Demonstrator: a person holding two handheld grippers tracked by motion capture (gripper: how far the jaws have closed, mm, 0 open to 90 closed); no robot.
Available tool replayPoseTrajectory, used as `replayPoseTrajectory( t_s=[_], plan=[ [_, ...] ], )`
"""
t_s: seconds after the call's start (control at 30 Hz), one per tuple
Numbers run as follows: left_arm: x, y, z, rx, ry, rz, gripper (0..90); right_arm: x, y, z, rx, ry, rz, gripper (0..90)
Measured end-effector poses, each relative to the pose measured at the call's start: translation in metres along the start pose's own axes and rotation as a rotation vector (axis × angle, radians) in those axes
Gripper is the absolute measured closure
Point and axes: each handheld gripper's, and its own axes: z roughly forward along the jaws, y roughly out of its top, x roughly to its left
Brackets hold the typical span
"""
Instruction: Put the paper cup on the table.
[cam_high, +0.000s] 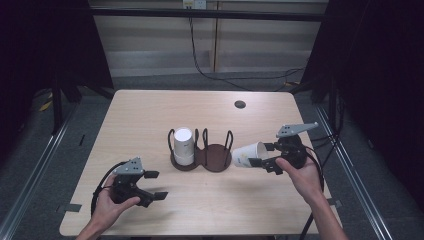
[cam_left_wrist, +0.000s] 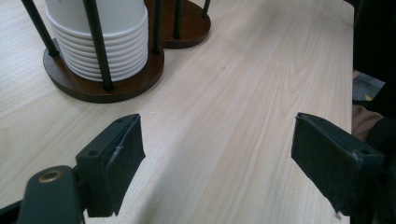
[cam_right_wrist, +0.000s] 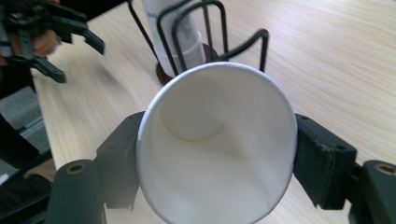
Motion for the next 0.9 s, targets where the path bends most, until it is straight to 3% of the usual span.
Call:
replayPoseTrajectory(
  t_s=[0.37,0.63,0.9],
  plan=[
    [0.0,-0.001,-0.001,-0.007,0.0,0.02,17.2,-0.019,0.0,0.005,0.091,-0.07,0.038,25.2],
    [-0.001,-0.002,0.0,0.004,-0.008,0.032,16.4,-0.026,0.006,0.01,0.163,-0.132,0.032,24.8],
    [0.0,-0.002,-0.001,0.004,-0.013,0.039,16.2,-0.032,0.012,0.017,0.212,-0.157,0.028,24.8]
  ],
)
